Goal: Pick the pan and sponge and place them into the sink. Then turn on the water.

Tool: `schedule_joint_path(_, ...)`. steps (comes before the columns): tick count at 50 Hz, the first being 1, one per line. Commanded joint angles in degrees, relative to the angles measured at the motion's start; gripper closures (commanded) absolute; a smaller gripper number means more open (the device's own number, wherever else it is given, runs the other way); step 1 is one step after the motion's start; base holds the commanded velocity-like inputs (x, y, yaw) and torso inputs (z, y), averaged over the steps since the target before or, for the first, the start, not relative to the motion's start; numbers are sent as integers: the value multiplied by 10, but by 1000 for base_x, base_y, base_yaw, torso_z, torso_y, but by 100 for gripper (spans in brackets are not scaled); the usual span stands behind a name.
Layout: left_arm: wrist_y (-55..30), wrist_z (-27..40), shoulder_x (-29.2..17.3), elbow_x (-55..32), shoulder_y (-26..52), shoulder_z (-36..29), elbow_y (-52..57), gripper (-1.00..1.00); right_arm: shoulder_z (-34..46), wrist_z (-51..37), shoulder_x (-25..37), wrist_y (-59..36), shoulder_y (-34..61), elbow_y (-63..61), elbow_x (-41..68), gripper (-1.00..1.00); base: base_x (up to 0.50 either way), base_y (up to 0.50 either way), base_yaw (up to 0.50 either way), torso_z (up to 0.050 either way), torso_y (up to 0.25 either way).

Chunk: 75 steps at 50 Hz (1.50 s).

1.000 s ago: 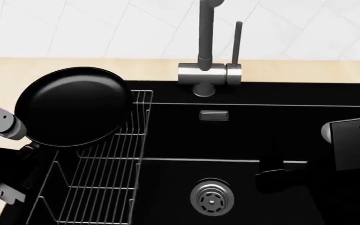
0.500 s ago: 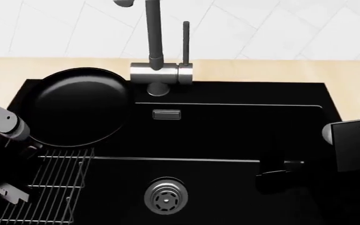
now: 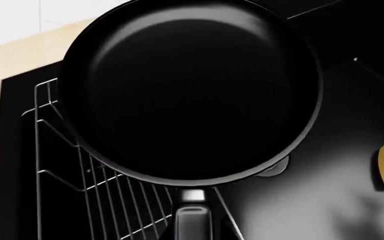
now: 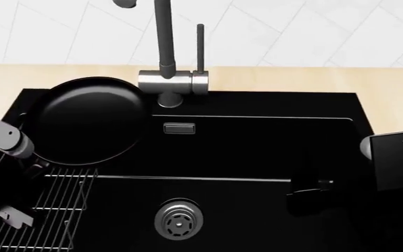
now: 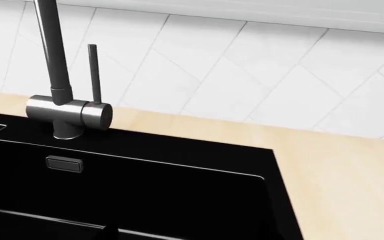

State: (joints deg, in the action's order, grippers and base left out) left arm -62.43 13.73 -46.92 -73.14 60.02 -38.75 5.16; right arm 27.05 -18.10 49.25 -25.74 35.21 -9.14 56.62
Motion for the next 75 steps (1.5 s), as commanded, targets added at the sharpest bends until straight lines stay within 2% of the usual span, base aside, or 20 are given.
schedule_joint_path(1,8,-16,-18,22,14,17,4,100,2,0,-1,2,-1,2,-6,-100,164,47,0,0,0)
schedule_joint_path(9,8,-21,-23,20,16,18,5,100,3,0,1,4,-4,0,-10,-100,294,203,0,0,1)
schedule_joint_path(10,8,-6,-8,20,14,15,5,100,2,0,1,4,-4,-1,-9,-100,316,258,0,0,10)
schedule_joint_path(12,10,-25,-27,21,15,18,6,100,1,-1,2,6,-6,-3,-8,-100,318,254,0,0,0)
schedule_joint_path(20,4,11,6,15,17,15,6,100,-5,-3,5,11,-12,-4,-4,-100,303,187,0,1,3)
schedule_joint_path(24,5,1,-3,15,16,15,11,100,-6,-2,4,14,-15,-4,-4,-100,38,0,0,0,3)
schedule_joint_path(31,2,20,19,11,19,12,14,100,-10,-5,9,15,-18,-9,0,-100,0,0,0,0,1)
schedule_joint_path(32,2,3,-3,6,19,17,21,100,-10,-5,9,15,-18,-9,0,-100,0,0,0,0,0)
schedule_joint_path(33,1,11,6,5,21,17,22,100,-11,-5,10,13,-17,-9,1,-100,0,0,0,10,11)
schedule_joint_path(36,1,0,-9,1,21,19,35,100,-15,-8,13,12,-15,-13,6,-100,0,0,0,0,0)
schedule_joint_path(38,-1,17,9,-1,20,16,37,100,-17,-10,15,11,-15,-14,8,-100,0,0,0,0,0)
schedule_joint_path(45,-5,3,-2,-6,20,12,58,100,-30,-19,27,9,-12,-25,18,-100,0,0,0,0,3)
schedule_joint_path(49,-7,27,30,-6,24,6,54,100,-33,-22,31,8,-13,-30,22,-100,0,0,0,0,0)
schedule_joint_path(54,1,2,33,-1,28,2,55,100,-44,-27,41,7,-18,-40,36,-100,0,0,0,2,2)
schedule_joint_path(59,11,-4,76,6,36,-8,42,100,-62,-35,62,8,-28,-58,58,-100,0,0,0,0,2)
schedule_joint_path(65,17,-13,124,30,40,-37,25,100,-93,-58,113,-12,-36,-109,113,-100,0,0,0,0,2)
schedule_joint_path(70,26,-37,149,50,48,-55,-1,100,-129,-70,152,14,-83,-132,138,-100,0,0,0,0,2)
schedule_joint_path(75,27,-51,184,62,62,-76,-11,100,-194,-86,216,50,-148,-161,185,-100,0,0,0,2,0)
